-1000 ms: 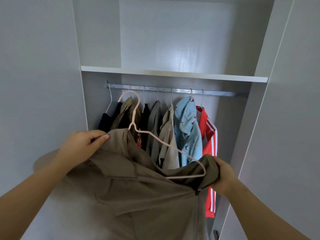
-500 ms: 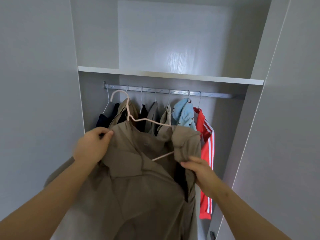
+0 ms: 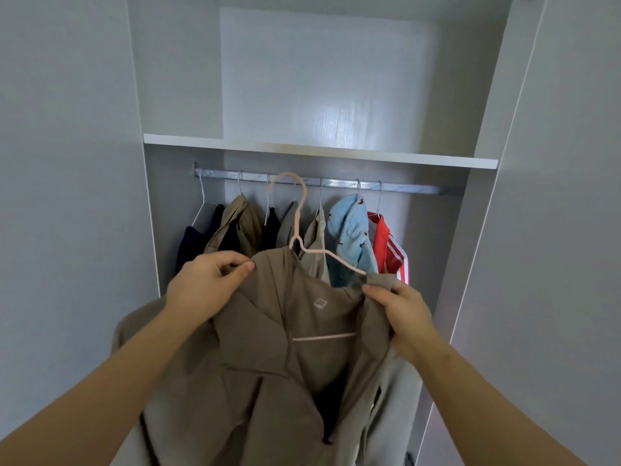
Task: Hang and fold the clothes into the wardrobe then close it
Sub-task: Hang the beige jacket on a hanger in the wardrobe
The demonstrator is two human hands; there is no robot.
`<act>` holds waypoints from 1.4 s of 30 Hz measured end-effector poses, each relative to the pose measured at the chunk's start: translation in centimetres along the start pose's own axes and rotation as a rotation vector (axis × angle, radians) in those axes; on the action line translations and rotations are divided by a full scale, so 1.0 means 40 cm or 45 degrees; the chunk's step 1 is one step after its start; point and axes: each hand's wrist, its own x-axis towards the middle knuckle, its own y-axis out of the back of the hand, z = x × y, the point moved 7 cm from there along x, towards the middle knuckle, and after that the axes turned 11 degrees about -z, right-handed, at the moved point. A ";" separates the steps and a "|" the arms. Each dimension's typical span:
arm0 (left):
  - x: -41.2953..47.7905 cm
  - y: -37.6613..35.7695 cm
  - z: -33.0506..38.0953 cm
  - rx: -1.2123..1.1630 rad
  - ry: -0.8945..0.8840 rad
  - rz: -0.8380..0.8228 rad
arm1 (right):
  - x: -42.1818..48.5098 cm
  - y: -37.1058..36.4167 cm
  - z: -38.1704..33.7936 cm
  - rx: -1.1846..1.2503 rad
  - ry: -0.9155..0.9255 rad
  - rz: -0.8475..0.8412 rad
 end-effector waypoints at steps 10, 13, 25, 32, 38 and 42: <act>-0.008 -0.031 0.020 -0.171 -0.064 -0.211 | -0.053 -0.010 -0.113 -0.850 0.594 0.237; -0.014 -0.047 0.037 -0.251 -0.107 -0.319 | -0.001 -0.017 -0.045 -1.156 0.103 -0.026; 0.048 -0.022 0.098 -0.851 -0.106 -0.161 | -0.014 -0.061 0.002 -1.169 0.219 -0.103; 0.062 -0.142 0.021 0.450 0.231 -0.710 | -0.011 0.006 0.030 -0.954 0.006 0.071; 0.015 -0.153 -0.010 -0.041 0.436 -0.940 | -0.022 0.044 0.055 -0.888 -0.064 0.146; 0.041 -0.135 0.061 -0.713 0.248 -0.574 | -0.026 0.009 0.042 -0.940 -0.005 0.035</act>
